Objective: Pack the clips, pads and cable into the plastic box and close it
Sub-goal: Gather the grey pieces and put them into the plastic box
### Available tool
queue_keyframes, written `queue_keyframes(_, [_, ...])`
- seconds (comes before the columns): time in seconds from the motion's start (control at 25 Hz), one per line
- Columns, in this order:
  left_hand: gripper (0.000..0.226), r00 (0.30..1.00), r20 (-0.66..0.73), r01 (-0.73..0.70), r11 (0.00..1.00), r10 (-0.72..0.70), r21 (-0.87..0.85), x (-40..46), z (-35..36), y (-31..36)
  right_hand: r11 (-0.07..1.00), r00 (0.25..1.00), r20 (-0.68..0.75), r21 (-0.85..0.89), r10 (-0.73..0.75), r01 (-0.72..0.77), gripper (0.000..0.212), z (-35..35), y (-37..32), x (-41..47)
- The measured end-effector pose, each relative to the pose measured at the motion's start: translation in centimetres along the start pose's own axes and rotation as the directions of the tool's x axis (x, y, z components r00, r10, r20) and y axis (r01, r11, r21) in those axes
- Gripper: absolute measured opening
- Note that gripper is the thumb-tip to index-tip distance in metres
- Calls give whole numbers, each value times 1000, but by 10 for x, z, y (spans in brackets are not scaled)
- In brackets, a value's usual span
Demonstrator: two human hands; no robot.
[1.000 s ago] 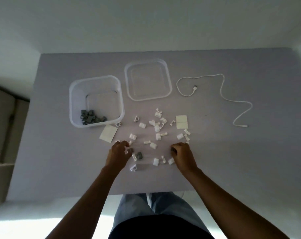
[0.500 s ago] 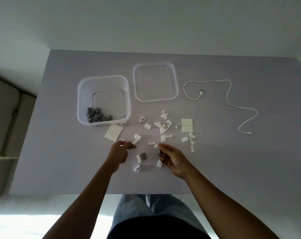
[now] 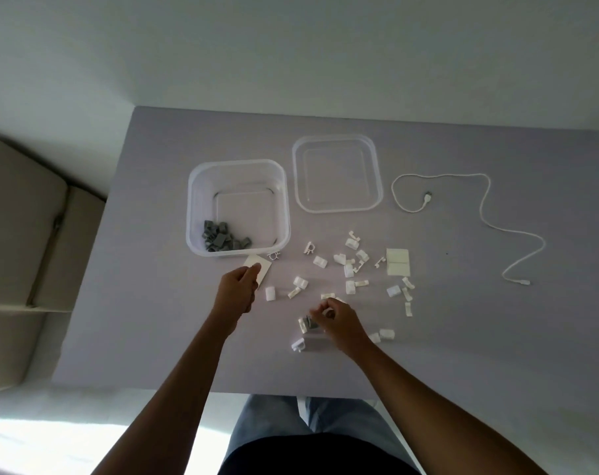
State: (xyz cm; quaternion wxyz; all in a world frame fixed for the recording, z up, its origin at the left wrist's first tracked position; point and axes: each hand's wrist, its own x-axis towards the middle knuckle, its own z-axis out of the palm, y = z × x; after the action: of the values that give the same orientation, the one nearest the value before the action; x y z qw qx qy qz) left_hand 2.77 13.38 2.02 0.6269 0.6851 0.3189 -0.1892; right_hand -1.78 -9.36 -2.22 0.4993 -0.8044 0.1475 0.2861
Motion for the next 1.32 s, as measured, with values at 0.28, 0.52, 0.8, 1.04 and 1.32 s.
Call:
queue_keyframes(0.28, [39, 861, 63, -411, 617, 504, 671, 56, -36, 57, 885, 996, -71, -464, -61, 21, 21, 22, 6, 11])
queue_keyframes(0.52, [31, 876, 340, -409, 153, 343, 900, 114, -56, 59, 994, 986, -138, -32, 99, -104, 10, 16, -22, 18])
queue_keyframes(0.8, [18, 848, 424, -432, -48, 317, 900, 121, -79, 61, 667, 970, 242, 718, 25, -196, 15, 10, -141, 41])
queue_keyframes(1.04, [16, 734, 411, -479, -16, 541, 877, 104, -89, 72, 890, 954, 298, 443, -31, -109, 16, 40, -204, 101])
queue_keyframes(1.32, [41, 920, -270, -192, 927, 284, 322, 124, -99, 65, 937, 981, 105, -327, 165, -122, 37, 91, -191, 165])
